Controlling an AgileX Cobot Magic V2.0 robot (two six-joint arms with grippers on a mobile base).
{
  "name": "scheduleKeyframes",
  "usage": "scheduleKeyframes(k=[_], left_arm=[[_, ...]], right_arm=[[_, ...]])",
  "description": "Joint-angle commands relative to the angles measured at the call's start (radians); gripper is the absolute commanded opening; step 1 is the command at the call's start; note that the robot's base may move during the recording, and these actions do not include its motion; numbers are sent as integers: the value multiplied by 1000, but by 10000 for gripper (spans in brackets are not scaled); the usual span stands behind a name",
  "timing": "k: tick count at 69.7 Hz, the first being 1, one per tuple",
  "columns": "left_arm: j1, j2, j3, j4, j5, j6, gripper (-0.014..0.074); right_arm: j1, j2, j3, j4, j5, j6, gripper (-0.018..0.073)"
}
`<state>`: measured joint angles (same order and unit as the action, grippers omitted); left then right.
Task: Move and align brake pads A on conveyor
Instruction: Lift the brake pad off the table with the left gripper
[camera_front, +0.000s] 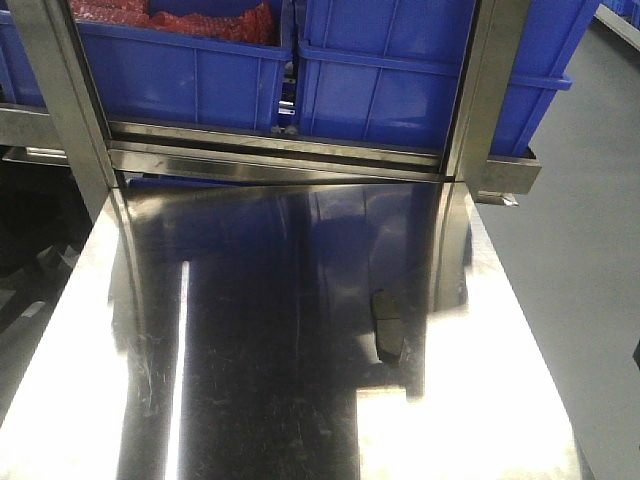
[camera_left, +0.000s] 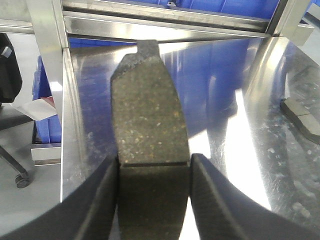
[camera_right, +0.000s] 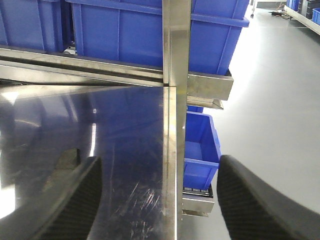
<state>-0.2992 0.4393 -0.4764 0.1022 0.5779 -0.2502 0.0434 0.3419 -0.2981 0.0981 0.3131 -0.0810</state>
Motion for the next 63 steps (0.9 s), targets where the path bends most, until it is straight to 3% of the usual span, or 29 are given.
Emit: scheduleKeyframes(k=[1, 53, 63], left_arm=[[-3, 3, -33, -1, -92, -6, 9], [-3, 3, -33, -1, -92, -6, 9], [-3, 3, -33, -1, -93, -6, 9]], right_arm=[[-1, 9, -28, -2, -71, -7, 469], [-1, 23, -31, 48, -78, 0, 469], [-1, 111, -110, 62, -53, -8, 469]])
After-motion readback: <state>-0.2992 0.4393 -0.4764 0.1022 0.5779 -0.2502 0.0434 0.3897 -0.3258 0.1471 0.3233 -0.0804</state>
